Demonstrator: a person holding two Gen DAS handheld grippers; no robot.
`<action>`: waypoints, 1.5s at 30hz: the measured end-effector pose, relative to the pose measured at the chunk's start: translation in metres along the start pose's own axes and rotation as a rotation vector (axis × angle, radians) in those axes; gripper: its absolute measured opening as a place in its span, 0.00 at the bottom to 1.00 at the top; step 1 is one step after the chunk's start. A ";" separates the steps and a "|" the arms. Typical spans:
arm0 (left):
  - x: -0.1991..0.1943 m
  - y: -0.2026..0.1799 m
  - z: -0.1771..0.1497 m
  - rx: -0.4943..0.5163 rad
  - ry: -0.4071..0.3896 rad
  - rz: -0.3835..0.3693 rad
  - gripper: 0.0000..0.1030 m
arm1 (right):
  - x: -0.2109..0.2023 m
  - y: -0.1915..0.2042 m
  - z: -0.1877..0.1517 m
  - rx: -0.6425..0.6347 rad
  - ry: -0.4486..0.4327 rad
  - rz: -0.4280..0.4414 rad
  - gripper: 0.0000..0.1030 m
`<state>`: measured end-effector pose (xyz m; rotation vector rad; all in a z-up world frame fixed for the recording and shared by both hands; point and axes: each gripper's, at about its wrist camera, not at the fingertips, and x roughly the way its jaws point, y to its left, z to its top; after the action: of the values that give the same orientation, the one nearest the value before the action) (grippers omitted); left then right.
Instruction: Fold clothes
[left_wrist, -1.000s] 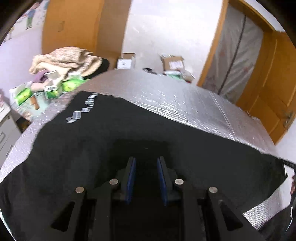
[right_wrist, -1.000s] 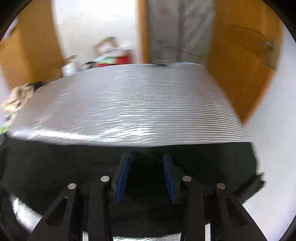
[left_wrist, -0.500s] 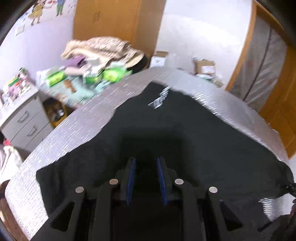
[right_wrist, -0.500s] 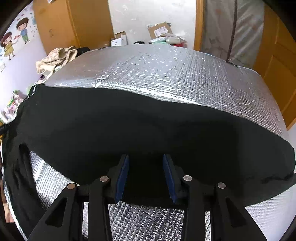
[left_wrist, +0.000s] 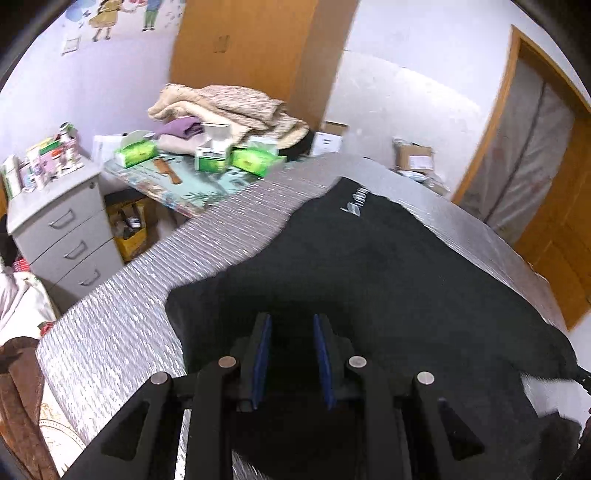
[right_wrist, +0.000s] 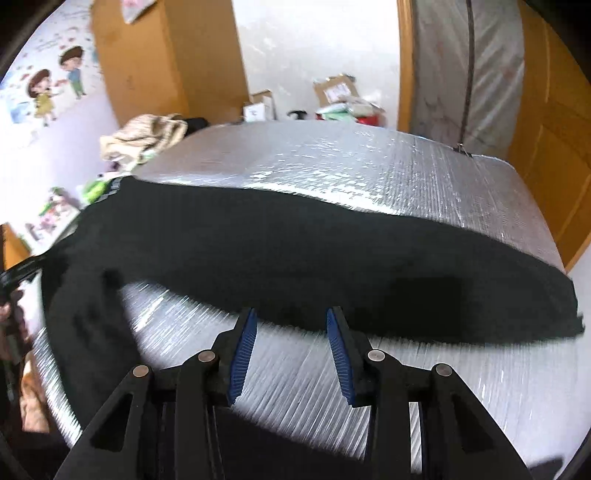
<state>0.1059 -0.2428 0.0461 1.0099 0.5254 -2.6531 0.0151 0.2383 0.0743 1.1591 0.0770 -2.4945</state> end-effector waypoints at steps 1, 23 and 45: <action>-0.004 -0.008 -0.005 0.021 0.003 -0.033 0.24 | -0.008 0.003 -0.012 0.004 -0.001 0.006 0.40; 0.064 -0.210 -0.039 0.383 0.263 -0.308 0.25 | -0.068 -0.046 -0.133 0.267 0.004 -0.073 0.40; 0.028 -0.167 -0.070 0.319 0.183 -0.330 0.25 | -0.118 -0.093 -0.169 0.431 -0.049 -0.436 0.40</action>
<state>0.0671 -0.0654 0.0186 1.3727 0.3326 -3.0216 0.1721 0.3974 0.0405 1.3627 -0.2617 -3.0255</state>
